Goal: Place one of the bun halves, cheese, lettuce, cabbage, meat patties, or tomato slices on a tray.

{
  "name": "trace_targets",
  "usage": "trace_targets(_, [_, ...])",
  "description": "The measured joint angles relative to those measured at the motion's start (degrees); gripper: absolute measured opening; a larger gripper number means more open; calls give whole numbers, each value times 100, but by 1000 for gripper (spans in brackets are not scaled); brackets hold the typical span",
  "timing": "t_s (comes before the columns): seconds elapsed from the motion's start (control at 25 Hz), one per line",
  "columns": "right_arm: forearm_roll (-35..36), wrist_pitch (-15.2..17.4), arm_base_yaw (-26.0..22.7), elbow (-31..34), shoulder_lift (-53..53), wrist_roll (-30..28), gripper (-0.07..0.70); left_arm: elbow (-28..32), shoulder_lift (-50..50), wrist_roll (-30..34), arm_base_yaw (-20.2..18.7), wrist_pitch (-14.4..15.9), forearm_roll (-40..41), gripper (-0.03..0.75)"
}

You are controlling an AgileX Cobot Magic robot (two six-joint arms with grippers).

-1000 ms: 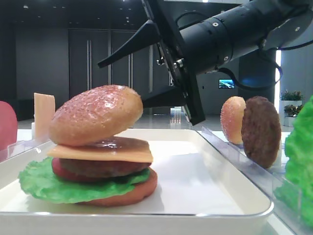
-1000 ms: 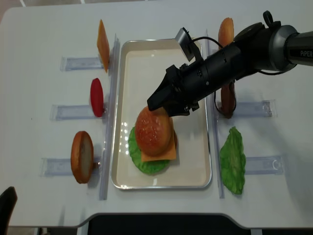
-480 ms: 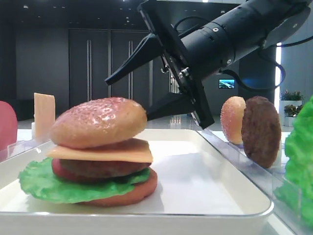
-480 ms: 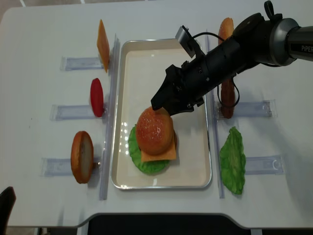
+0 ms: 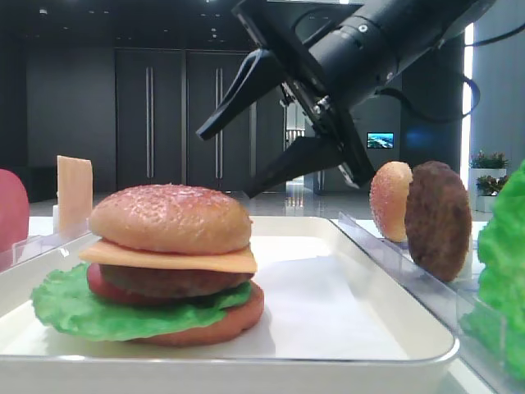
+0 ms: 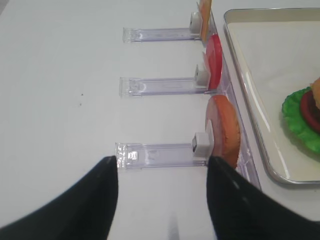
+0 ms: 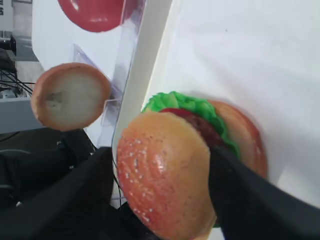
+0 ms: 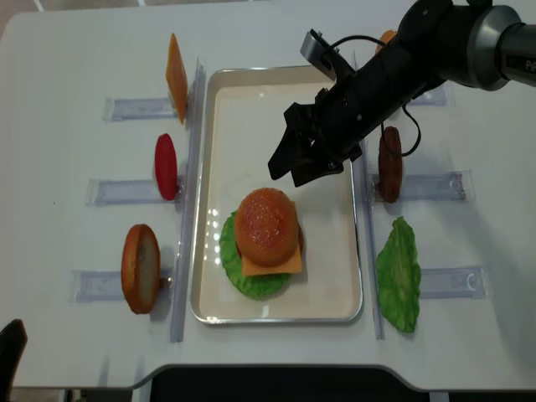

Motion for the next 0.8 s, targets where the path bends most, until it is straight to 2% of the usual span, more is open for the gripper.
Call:
trace_targets(0.16, [-92, -182, 0, -30, -366, 201, 405, 0, 0, 0, 0, 0, 17, 433])
trace_targets(0.28, [-423, -318, 0, -91, -677, 504, 406, 0, 0, 0, 0, 0, 31, 433])
trace_targets(0.4, [-1099, -351, 0, -282, -899, 1072, 406, 0, 0, 0, 0, 0, 37, 433])
trace_targets(0.68, [-3193, -436, 0, -667, -1344, 2624, 406, 0, 0, 0, 0, 0, 38, 433])
trace_targets(0.8, [-4199, -346, 0, -807, -1441, 3246, 406, 0, 0, 0, 0, 0, 38, 433])
